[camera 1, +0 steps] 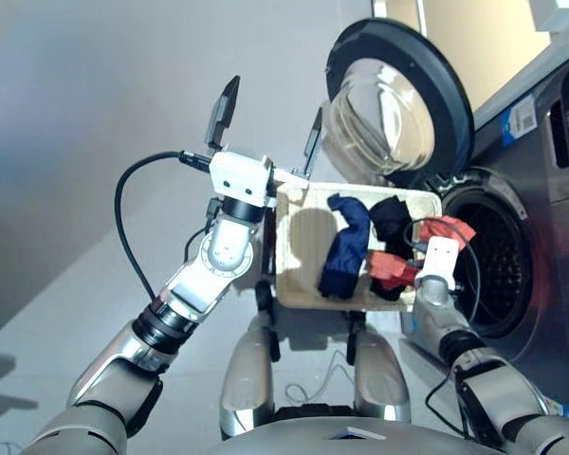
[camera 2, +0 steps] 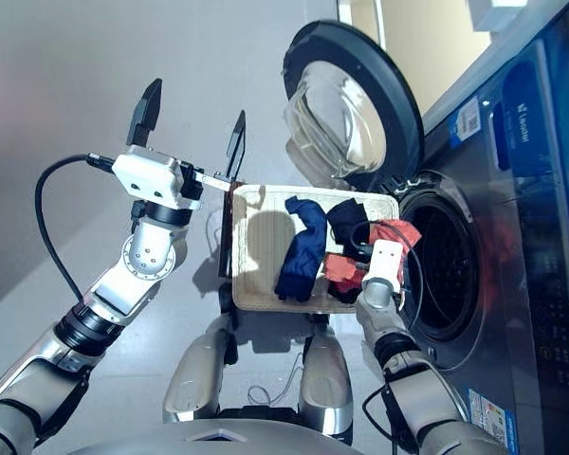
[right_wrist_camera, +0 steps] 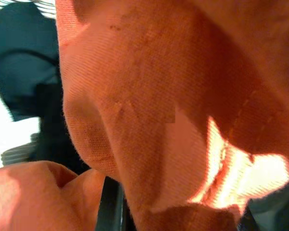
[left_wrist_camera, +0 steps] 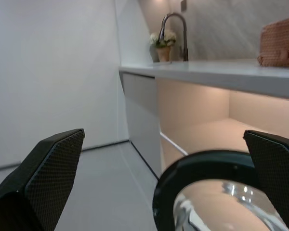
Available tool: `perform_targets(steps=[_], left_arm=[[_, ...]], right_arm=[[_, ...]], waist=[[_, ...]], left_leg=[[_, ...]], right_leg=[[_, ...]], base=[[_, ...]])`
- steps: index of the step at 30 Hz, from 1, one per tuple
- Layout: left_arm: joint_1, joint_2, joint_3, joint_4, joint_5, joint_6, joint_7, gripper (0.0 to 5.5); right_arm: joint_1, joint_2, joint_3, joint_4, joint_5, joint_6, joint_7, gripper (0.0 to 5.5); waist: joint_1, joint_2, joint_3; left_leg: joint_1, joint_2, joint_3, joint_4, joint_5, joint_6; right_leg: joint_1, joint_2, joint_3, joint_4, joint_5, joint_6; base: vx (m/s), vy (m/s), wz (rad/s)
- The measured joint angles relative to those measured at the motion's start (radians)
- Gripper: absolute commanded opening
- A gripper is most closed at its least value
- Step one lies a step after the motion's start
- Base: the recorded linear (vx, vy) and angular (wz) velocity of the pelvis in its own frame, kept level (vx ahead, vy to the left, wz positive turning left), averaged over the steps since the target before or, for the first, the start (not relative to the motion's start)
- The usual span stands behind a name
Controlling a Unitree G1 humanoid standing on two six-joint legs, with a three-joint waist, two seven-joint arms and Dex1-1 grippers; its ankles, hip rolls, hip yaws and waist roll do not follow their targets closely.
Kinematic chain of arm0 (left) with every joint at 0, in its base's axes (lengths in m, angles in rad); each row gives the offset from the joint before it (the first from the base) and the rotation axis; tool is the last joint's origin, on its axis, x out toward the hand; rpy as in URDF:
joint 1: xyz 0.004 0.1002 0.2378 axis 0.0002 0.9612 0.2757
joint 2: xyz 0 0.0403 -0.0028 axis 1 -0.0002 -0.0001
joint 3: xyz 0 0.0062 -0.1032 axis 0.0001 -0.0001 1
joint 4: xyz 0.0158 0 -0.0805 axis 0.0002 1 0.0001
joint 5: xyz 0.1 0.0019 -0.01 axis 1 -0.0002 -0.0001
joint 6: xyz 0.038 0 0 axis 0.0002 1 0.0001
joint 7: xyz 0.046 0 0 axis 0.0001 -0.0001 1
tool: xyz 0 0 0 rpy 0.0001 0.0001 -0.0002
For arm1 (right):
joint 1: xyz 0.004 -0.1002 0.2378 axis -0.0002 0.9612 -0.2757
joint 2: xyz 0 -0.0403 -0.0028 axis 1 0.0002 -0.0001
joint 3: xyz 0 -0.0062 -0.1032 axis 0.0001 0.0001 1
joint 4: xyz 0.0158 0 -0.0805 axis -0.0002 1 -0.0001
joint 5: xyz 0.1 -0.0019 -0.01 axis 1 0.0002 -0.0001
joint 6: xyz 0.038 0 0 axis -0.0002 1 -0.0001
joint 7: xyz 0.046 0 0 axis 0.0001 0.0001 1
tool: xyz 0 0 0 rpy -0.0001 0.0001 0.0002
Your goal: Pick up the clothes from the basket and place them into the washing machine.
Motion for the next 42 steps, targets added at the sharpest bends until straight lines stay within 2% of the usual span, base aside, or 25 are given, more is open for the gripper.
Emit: perform_targets(steps=[3,5,9,12,20,28,32,33,34,42], left_arm=[[-0.019,-0.002,-0.022,0.001,-0.003,0.002,0.006,5.5],[-0.039,0.0,-0.047,0.001,-0.003,0.003,0.014,5.5],[-0.055,0.0,-0.079,0.001,-0.002,0.007,0.028,5.5],[-0.056,0.005,-0.104,0.002,-0.001,0.027,0.039,5.5],[-0.057,0.033,-0.104,0.0,0.01,0.046,0.081,5.5],[-0.065,0.091,-0.103,-0.011,0.026,0.048,0.116,5.5],[-0.063,0.111,-0.104,-0.011,0.026,0.048,0.123,5.5],[-0.063,0.11,-0.104,-0.011,0.026,0.048,0.123,5.5],[-0.063,0.11,-0.104,-0.011,0.026,0.048,0.123,5.5],[-0.066,0.11,-0.103,-0.011,0.027,0.048,0.124,5.5]], right_arm=[[-0.051,-0.023,-0.003,0.048,-0.043,0.03,-0.038,0.0],[-0.085,-0.045,-0.002,0.102,-0.072,0.045,-0.063,0.0],[-0.168,-0.127,-0.011,0.195,-0.088,0.082,-0.113,0.0],[-0.207,-0.192,-0.018,0.238,-0.096,0.107,-0.155,0.0],[-0.227,-0.311,-0.105,0.292,-0.062,0.145,-0.229,0.0],[-0.256,-0.395,-0.131,0.32,-0.003,0.149,-0.261,0.0],[-0.269,-0.406,-0.131,0.32,0.006,0.149,-0.268,0.0],[-0.27,-0.406,-0.13,0.32,0.006,0.149,-0.268,3.71],[-0.269,-0.406,-0.129,0.318,0.006,0.148,-0.268,5.5],[-0.257,-0.401,-0.126,0.274,0.007,0.128,-0.266,5.5]], waist=[[0.004,-0.001,0.023],[0.005,-0.001,0.022],[0.027,-0.001,0.023],[0.026,-0.001,0.025],[0.025,0.006,0.03],[0.025,0.009,0.033],[0.025,0.009,0.033],[0.025,0.009,0.033],[0.025,0.009,0.033],[0.024,0.008,0.033]], left_leg=[[-0.053,-0.002,-0.02,0.033,0.0,0.001],[-0.116,-0.009,-0.042,0.082,-0.004,0.0],[-0.251,-0.016,-0.049,0.163,-0.005,0.0],[-0.328,-0.019,-0.059,0.203,-0.009,-0.002],[-0.427,-0.021,-0.068,0.237,-0.005,-0.004],[-0.507,-0.034,-0.069,0.266,0.004,-0.004],[-0.514,-0.035,-0.068,0.269,0.002,-0.001],[-0.514,-0.035,-0.067,0.269,0.002,-0.001],[-0.514,-0.035,-0.067,0.269,0.002,0.0],[-0.514,-0.035,-0.063,0.268,0.002,-0.001]], right_leg=[[-0.059,-0.003,0.0,0.07,-0.03,-0.003],[-0.125,-0.01,0.002,0.158,-0.074,-0.006],[-0.291,-0.02,0.032,0.316,-0.123,-0.014],[-0.38,-0.024,0.037,0.384,-0.143,-0.026],[-0.498,-0.025,0.053,0.456,-0.15,-0.038],[-0.582,-0.035,0.065,0.486,-0.152,-0.027],[-0.592,-0.036,0.07,0.488,-0.152,-0.026],[-0.593,-0.036,0.071,0.489,-0.152,-0.026],[-0.593,-0.036,0.073,0.489,-0.152,-0.026],[-0.596,-0.035,0.078,0.489,-0.151,-0.026]], base=[[-0.062,-0.068,0.203],[-0.066,-0.04,0.318],[-0.046,-0.013,0.105],[-0.02,-0.004,0.027],[-0.014,0.001,0.011],[0.0,0.0,0.0],[0.0,0.0,0.0],[0.0,0.0,0.0],[0.0,0.0,0.0],[0.0,0.0,0.0]])
